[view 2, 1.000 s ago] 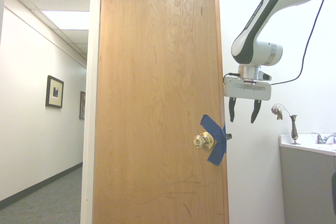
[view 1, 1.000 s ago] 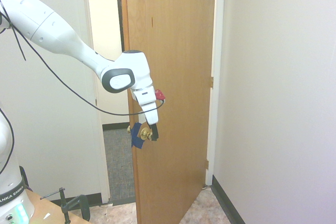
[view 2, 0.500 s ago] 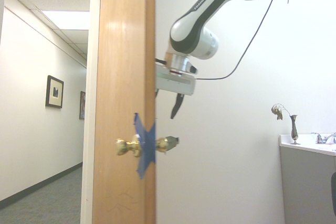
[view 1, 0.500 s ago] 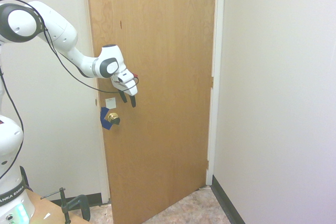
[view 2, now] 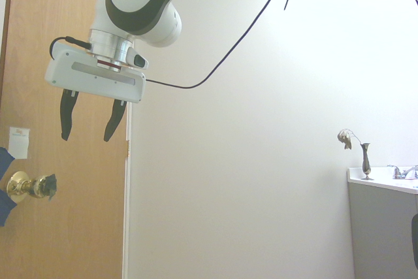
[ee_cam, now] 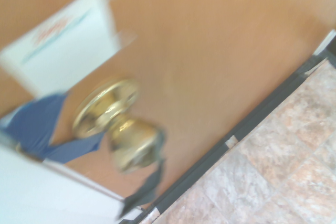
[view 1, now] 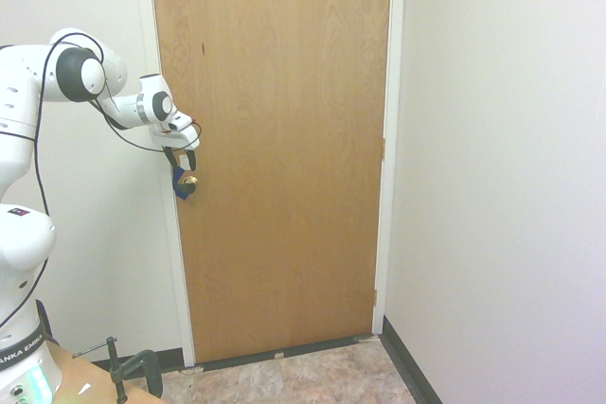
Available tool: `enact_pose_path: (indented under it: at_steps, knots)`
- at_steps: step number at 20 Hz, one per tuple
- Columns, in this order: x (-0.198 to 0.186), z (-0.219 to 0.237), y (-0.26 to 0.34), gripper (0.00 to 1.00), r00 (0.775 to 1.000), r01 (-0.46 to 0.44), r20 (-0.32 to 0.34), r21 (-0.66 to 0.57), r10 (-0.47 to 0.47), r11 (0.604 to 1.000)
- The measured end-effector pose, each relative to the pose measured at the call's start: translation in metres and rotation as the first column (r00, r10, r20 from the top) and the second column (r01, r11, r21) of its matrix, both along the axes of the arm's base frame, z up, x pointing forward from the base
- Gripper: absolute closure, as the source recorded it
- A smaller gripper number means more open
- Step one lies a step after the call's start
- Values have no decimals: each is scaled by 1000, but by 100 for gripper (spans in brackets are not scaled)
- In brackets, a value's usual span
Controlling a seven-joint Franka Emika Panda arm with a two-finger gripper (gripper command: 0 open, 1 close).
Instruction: Shut the door
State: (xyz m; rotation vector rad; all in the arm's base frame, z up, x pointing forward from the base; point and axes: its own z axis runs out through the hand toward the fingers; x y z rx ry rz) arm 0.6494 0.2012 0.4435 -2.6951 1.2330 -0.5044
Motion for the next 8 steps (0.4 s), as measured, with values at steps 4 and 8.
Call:
enact_pose_path:
  at_steps: [4,8]
  knots:
    - [-49,37,-50,0,997,41,-60,-12,-42,999]
    - [-112,54,-124,0,984,84,-153,-69,-94,994]
